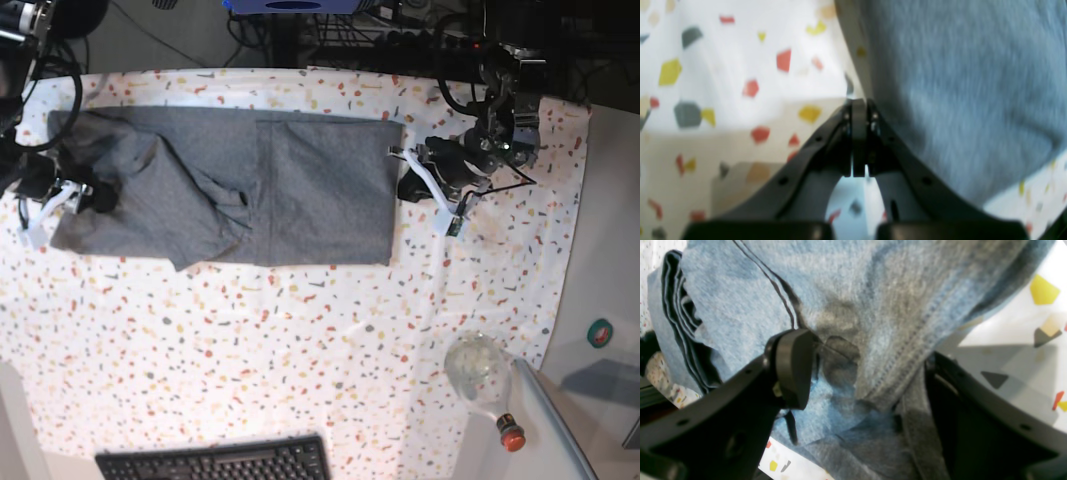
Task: Layout the t-shirt on the table in an organized manner, then fold the t-shirt properly
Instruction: 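Grasp the shirt's folded end with the right gripper and the opposite end with the left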
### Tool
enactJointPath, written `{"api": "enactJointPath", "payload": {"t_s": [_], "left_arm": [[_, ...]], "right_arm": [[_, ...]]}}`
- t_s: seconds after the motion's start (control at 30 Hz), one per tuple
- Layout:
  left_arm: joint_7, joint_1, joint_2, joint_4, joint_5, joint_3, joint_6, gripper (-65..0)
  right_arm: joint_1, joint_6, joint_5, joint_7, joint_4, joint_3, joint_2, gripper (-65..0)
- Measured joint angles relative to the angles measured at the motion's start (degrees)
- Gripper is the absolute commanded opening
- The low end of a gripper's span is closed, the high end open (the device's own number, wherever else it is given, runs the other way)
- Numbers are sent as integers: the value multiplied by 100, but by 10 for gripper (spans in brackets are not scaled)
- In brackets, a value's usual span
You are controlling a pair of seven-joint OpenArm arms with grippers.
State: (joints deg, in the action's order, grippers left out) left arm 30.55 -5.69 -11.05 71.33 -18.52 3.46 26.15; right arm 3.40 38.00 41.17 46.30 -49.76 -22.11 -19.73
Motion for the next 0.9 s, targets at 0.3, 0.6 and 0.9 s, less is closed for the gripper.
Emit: {"api": "enactJointPath", "payload": {"t_s": [0.3,0.6,0.9], "left_arm": [[-116,190,214,-245,-57,-142,-22,-650],[-37,249,227,-258,-55,-168,-20,-650],[-15,260,216,-267,-33,-153,-20,-650]], "right_arm": [[22,-105,-85,216,35,66,74,-650],[-122,-153,-297,953,-793,114,238,-650],[-540,-1152,-260,2181,-3805,109,979,-650]]}}
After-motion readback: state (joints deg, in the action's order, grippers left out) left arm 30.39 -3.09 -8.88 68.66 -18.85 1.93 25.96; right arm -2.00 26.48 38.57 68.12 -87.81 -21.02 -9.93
